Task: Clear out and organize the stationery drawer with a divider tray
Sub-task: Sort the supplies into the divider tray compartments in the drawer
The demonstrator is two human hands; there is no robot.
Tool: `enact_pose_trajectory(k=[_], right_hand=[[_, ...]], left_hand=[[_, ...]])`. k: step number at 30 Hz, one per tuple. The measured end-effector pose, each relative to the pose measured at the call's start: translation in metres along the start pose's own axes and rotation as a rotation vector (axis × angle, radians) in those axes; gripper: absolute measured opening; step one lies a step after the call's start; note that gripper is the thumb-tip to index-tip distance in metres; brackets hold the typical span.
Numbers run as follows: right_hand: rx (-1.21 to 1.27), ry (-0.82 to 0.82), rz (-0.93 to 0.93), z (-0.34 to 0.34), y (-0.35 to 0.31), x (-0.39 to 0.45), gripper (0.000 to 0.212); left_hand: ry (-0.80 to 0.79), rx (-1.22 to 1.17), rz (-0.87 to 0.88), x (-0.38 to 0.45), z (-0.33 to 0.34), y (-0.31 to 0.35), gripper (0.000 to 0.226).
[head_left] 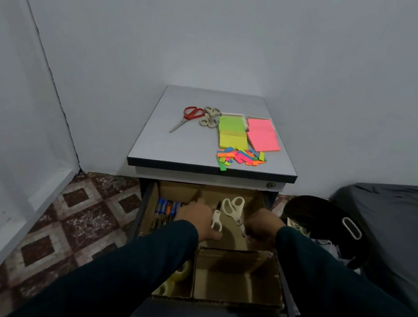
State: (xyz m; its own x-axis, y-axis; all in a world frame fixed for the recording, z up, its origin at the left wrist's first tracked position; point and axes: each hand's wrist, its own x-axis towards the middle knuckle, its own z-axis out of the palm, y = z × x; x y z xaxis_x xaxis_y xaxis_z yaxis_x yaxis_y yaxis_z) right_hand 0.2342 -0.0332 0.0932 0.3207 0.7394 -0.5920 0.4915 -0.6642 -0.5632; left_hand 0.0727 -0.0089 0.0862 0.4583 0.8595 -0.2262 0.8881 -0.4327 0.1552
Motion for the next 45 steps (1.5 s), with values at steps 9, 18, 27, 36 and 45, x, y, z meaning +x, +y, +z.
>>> enact_pose_trajectory(k=[9,18,27,36,45], right_hand=[[-0.005,-0.03,0.055,0.009,0.015,0.042,0.022],[-0.217,-0.046,-0.001,0.029,0.024,0.067,0.022],[-0.474,-0.001,-0.023,0.039,0.027,0.07,0.029],[-0.496,0.035,-0.104,0.05,0.026,0.075,0.027],[-0.273,-0.071,-0.166,0.047,0.03,0.076,0.03]], left_hand=[[0.073,0.545,0.094,0.037,0.02,0.003,0.066],[-0.11,0.604,0.158,0.044,0.036,0.005,0.055],[-0.218,0.726,0.21,0.051,0.039,0.002,0.048],[-0.222,0.622,0.171,0.052,0.045,-0.002,0.041],[-0.206,0.631,0.168,0.053,0.048,-0.004,0.036]])
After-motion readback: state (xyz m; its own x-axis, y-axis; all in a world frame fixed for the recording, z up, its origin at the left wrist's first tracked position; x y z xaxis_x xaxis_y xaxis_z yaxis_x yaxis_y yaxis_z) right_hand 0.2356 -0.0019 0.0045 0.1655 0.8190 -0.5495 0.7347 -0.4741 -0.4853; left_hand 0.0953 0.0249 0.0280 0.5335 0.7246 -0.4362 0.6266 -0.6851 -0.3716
